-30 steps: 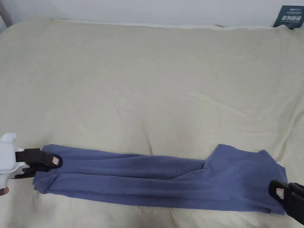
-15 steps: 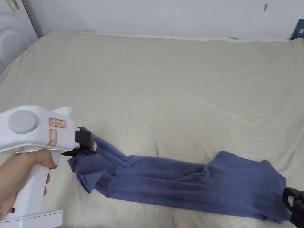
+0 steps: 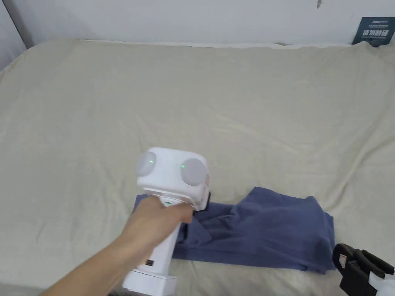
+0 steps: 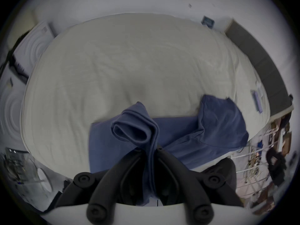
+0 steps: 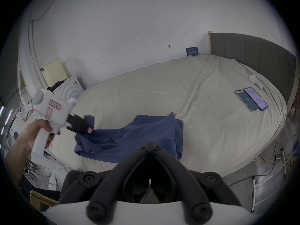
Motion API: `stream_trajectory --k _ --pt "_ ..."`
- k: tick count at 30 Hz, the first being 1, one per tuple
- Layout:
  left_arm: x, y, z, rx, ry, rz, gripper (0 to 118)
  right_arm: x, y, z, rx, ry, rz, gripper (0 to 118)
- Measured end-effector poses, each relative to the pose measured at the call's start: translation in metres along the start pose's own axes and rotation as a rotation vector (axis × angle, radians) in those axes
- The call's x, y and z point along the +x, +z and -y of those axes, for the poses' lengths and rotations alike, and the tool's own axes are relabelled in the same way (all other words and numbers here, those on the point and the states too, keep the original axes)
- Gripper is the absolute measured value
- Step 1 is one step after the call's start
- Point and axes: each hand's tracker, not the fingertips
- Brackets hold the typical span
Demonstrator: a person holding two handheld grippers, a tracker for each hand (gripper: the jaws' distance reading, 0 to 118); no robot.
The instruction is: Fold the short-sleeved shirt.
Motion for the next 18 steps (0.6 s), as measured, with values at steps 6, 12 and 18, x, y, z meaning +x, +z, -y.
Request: stream_trajectory --k 6,12,18 --pt "0.044 -0.031 0.006 -0.025 0.006 0.118 117 0.009 0.004 0.0 -0.008 -0.068 -0.003 1" --pt "0.007 0.003 0.016 -0.033 0.056 0.254 114 0.0 0.0 -0.004 -0.023 -0.046 -0.007 1" --pt "-0.088 0.029 0.03 0.085 0.192 0.029 0 -0.011 -0.005 -0.007 -0.033 -0.038 -0.048 1"
